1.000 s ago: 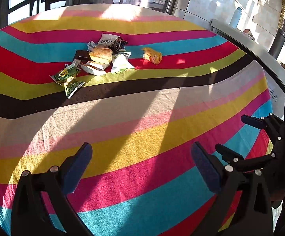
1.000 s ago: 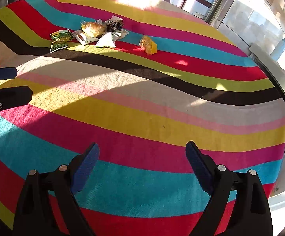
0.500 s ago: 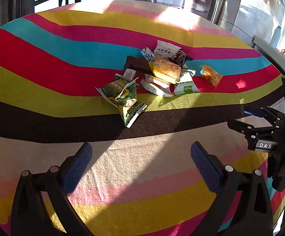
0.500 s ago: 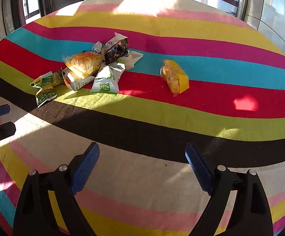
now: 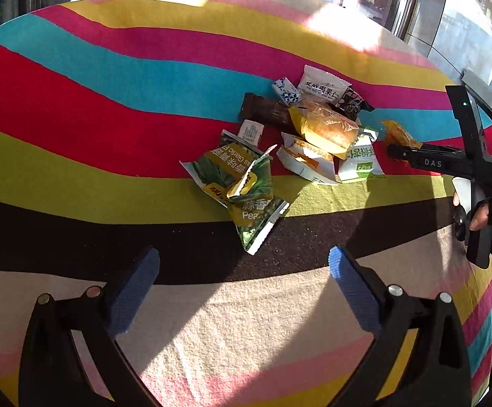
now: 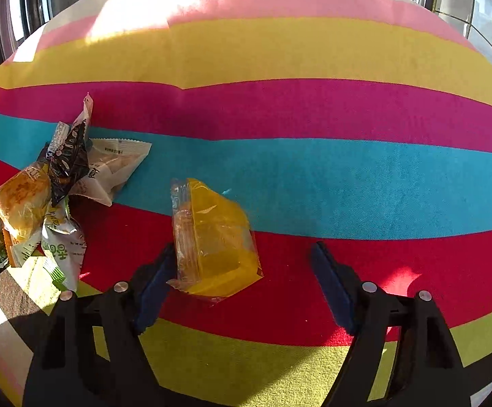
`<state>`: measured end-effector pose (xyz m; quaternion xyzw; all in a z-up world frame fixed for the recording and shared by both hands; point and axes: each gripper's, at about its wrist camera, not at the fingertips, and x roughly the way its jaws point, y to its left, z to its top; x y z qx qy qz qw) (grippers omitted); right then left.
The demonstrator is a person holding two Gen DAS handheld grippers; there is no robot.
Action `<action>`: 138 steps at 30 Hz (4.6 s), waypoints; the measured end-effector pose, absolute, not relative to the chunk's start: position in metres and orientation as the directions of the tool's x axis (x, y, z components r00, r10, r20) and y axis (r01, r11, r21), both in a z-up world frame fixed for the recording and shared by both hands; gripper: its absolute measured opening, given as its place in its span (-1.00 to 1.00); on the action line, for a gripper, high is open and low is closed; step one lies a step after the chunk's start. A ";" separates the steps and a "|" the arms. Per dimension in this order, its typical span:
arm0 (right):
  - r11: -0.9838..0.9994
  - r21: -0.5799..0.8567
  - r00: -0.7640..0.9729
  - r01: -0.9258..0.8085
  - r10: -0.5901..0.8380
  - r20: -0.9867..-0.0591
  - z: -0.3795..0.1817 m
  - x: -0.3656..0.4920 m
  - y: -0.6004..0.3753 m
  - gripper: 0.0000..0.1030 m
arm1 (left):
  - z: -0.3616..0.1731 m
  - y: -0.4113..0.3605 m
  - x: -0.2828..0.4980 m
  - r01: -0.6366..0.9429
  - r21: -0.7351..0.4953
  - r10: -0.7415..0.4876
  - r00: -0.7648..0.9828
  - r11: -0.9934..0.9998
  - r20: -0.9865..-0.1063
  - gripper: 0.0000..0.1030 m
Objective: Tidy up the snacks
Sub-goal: 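Grasp the clear yellow cake package with the right tool, then grasp the green snack packet with the left tool, then carry the yellow cake and green packet over the white box, then open the right tool over the box while the left tool releases the green packet, then bring both open tools back over the snack pile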
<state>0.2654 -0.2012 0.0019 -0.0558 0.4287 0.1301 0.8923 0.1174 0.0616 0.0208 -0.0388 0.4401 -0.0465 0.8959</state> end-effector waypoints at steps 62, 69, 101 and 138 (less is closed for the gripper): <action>0.937 -0.203 0.695 -0.284 0.056 -0.717 0.054 -0.174 -0.149 -0.31 | 0.064 -0.002 -0.165 0.352 -0.179 -0.379 0.657 0.919 -0.652 -0.49; 0.952 -0.211 0.711 -0.219 0.008 -0.703 0.055 -0.199 -0.183 -0.31 | 0.068 -0.043 -0.189 0.444 -0.146 -0.424 0.632 0.884 -0.649 -0.49; 0.975 -0.095 0.583 0.203 -0.198 -0.788 -0.025 -0.314 -0.369 -0.30 | -0.021 -0.297 -0.279 0.847 -0.143 -0.506 0.163 0.511 -0.847 -0.46; 0.998 0.025 0.624 0.051 -0.013 -0.781 -0.012 -0.228 -0.275 0.68 | 0.019 -0.090 -0.187 0.500 -0.053 -0.373 0.568 0.865 -0.733 0.95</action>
